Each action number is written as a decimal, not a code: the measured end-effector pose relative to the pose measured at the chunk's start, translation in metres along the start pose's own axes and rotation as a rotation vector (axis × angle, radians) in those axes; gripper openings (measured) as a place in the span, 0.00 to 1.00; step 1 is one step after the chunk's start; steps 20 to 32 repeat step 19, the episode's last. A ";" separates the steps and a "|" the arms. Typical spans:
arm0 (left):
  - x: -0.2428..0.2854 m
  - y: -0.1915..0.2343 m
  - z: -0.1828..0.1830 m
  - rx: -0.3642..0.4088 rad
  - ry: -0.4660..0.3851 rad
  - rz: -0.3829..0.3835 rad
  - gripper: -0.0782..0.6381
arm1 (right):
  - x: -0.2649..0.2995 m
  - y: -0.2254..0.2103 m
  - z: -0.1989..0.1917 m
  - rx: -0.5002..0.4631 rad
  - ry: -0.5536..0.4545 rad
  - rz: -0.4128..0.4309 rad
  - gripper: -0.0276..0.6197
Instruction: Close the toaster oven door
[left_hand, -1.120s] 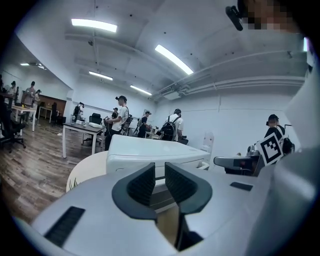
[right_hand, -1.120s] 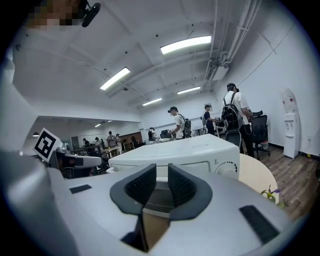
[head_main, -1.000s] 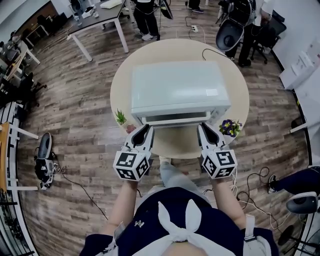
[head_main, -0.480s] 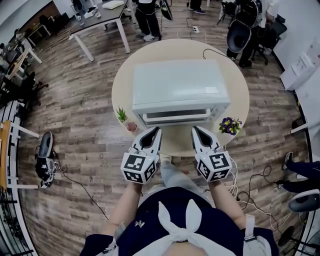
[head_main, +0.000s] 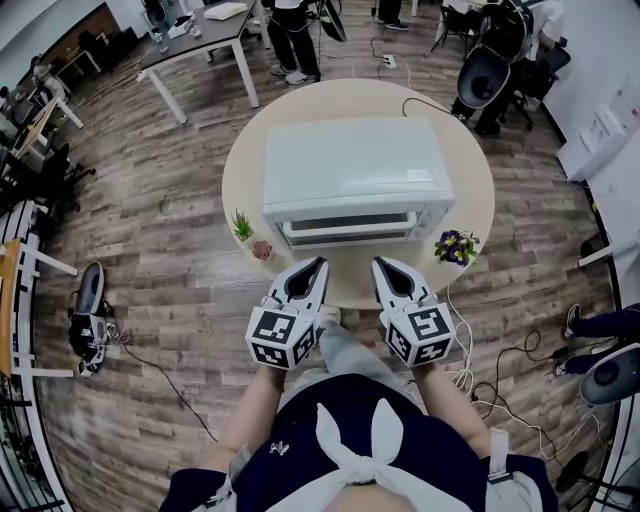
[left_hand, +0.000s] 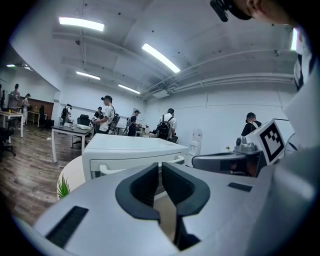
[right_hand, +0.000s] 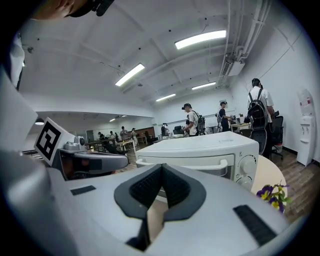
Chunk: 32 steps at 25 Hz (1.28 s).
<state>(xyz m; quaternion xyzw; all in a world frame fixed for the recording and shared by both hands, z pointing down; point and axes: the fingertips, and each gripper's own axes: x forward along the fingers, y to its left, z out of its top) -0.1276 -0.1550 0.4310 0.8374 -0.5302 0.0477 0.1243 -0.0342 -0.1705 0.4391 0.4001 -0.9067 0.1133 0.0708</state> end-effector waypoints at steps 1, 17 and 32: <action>-0.001 -0.001 -0.001 0.002 0.002 0.001 0.16 | -0.001 0.001 -0.001 0.000 0.002 0.001 0.05; -0.026 -0.013 -0.011 0.010 0.008 0.029 0.16 | -0.025 0.016 -0.007 -0.007 -0.007 0.011 0.05; -0.029 -0.015 -0.013 0.012 0.009 0.028 0.16 | -0.028 0.018 -0.008 -0.007 -0.009 0.011 0.05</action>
